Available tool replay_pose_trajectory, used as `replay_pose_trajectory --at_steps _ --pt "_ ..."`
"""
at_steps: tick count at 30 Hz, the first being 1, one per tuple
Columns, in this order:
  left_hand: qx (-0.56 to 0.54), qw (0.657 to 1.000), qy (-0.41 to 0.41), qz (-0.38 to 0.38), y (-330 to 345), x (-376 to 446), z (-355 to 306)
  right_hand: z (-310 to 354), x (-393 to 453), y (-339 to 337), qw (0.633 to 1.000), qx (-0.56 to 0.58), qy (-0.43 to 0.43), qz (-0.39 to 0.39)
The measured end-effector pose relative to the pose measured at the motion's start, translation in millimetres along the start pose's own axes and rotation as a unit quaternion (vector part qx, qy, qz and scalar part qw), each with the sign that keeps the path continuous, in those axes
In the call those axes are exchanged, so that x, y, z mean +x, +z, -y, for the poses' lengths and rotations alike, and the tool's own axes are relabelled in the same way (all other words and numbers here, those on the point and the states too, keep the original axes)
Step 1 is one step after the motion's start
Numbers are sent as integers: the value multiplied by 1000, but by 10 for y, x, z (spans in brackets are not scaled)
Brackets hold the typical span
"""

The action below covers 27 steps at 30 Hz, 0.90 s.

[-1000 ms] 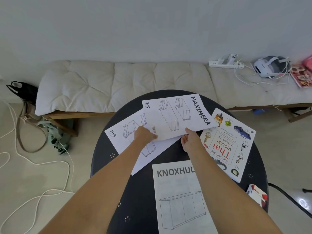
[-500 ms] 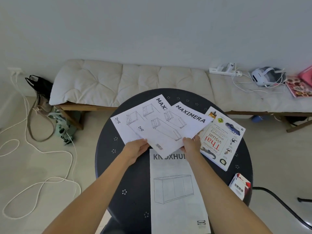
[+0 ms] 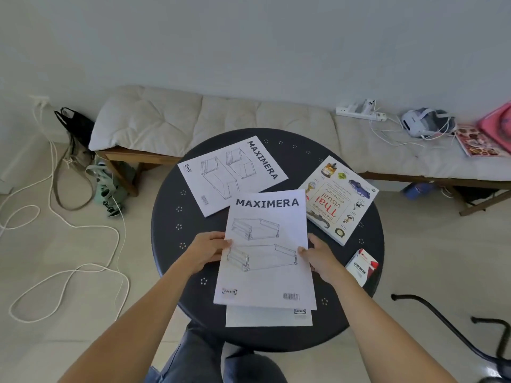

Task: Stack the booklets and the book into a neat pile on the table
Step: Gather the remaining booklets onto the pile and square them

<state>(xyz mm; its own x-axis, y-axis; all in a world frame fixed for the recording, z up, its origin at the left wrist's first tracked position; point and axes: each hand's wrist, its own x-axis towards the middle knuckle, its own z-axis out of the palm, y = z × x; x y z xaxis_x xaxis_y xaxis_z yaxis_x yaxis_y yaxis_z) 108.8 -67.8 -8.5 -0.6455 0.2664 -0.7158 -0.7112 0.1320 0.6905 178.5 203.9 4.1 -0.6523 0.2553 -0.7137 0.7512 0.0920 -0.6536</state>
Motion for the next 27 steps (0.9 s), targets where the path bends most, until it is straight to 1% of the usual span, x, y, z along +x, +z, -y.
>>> replay_pose_trajectory --at_steps 2,5,7,10,14,17,22,25,27 --pt "33 999 15 -34 117 -46 89 -111 -30 -34 999 -26 -14 -15" --pt "74 993 28 -88 230 -61 268 -284 -37 -47 993 -62 -36 -91" --pt "135 982 42 -123 294 -80 391 -374 -49 -17 985 -108 -48 -124" --pt "220 958 56 -177 377 -78 511 -480 -64 74 976 -152 -60 -142" --pt "252 935 44 -247 480 -27 505 -552 -66 154 968 -178 -57 -167" --pt "283 923 45 -259 543 -6 454 -549 -87 183 957 -218 -67 -177" --pt "343 905 45 -248 501 63 514 -534 -101 195 946 -265 -56 -178" --pt "337 912 38 -232 454 95 494 -448 -49 173 944 -279 -45 -171" --pt "338 914 36 -221 406 108 418 -338 -24 163 934 -306 -50 -175"
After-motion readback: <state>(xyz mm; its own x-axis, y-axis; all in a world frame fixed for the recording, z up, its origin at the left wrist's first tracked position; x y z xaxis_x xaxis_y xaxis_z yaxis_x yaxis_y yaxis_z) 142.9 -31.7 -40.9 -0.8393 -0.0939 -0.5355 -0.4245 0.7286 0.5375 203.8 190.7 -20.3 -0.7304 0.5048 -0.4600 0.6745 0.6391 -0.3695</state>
